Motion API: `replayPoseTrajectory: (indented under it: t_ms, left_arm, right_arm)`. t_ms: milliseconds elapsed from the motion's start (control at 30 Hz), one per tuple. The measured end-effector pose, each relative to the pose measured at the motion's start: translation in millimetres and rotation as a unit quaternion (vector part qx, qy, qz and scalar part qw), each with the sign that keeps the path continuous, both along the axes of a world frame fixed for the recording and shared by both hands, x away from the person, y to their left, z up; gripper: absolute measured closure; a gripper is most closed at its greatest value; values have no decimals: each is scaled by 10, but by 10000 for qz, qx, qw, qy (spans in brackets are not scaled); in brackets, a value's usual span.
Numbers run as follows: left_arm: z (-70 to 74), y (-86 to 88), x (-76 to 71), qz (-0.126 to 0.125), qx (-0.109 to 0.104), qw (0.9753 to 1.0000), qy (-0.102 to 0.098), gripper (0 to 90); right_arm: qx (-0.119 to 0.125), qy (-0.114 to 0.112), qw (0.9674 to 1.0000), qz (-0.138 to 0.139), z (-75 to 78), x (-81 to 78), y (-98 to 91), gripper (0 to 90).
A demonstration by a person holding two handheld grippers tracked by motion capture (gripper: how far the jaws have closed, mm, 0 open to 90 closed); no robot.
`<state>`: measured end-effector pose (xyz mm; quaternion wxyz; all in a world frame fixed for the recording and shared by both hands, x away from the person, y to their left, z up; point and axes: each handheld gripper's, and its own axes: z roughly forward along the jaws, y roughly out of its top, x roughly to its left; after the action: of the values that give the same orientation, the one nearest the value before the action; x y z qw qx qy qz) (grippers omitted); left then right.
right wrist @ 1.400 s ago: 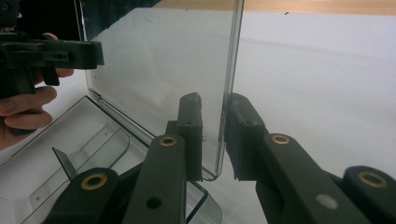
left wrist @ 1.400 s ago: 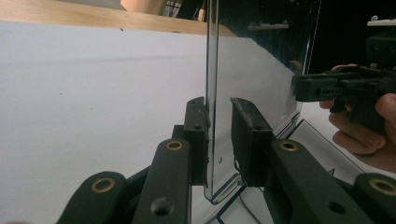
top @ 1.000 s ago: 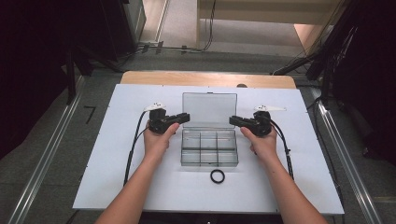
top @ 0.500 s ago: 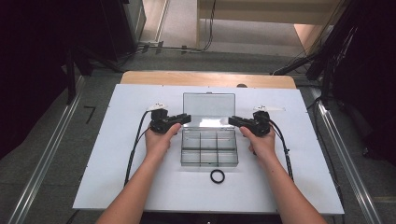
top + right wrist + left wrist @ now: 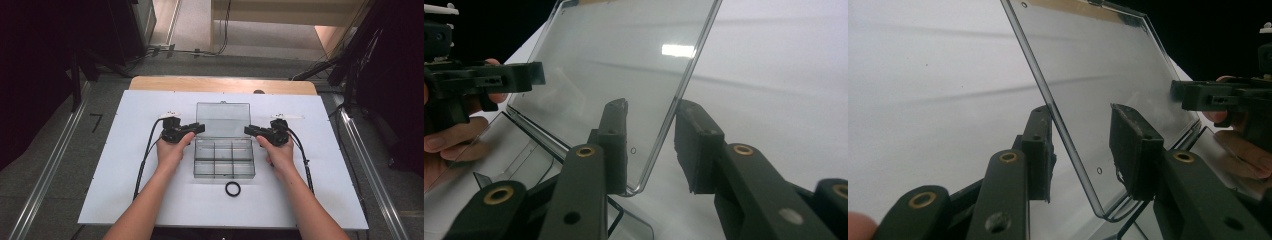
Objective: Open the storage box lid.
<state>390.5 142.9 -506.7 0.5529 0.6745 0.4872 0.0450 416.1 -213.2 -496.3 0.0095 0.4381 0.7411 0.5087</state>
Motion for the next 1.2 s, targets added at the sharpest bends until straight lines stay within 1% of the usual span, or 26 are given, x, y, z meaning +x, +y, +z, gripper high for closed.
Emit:
replayPoseTrajectory:
  t_ms: [133, 233, 400, 533, 633, 733, 833, 1000, 1200]
  left_arm:
    - [-1, -7, 11, -16, 31, 10000, 39, 601]
    - [-3, -17, 19, -31, 91, 9999, 77, 577]
    - [-19, -20, 28, -11, 93, 9999, 107, 556]
    - [-28, -26, 35, 15, 109, 9998, 168, 535]
    - [-30, -44, 34, -14, 195, 9996, 183, 498]
    - [-30, -50, 34, -8, 202, 9996, 191, 487]
    - [-31, -55, 33, -4, 254, 9995, 200, 471]
    - [-33, -65, 31, -62, 297, 9993, 229, 434]
    - [-34, -67, 28, -102, 297, 9992, 240, 409]
  right_arm:
    - [55, 83, 10000, 7, -14, 11, -4, 633]
    - [53, 130, 9999, 3, -27, 16, 2, 616]
    - [100, 234, 9997, 15, -45, 27, 1, 598]
    - [113, 304, 9995, 29, -61, 37, 6, 574]
    - [134, 374, 9992, 49, -75, 42, 7, 558]
    - [138, 385, 9991, 61, -81, 45, 9, 550]
    - [122, 416, 9990, 75, -83, 50, 13, 534]
    - [71, 459, 9989, 101, -82, 57, 26, 507]
    - [59, 495, 9987, 142, -89, 56, 33, 478]
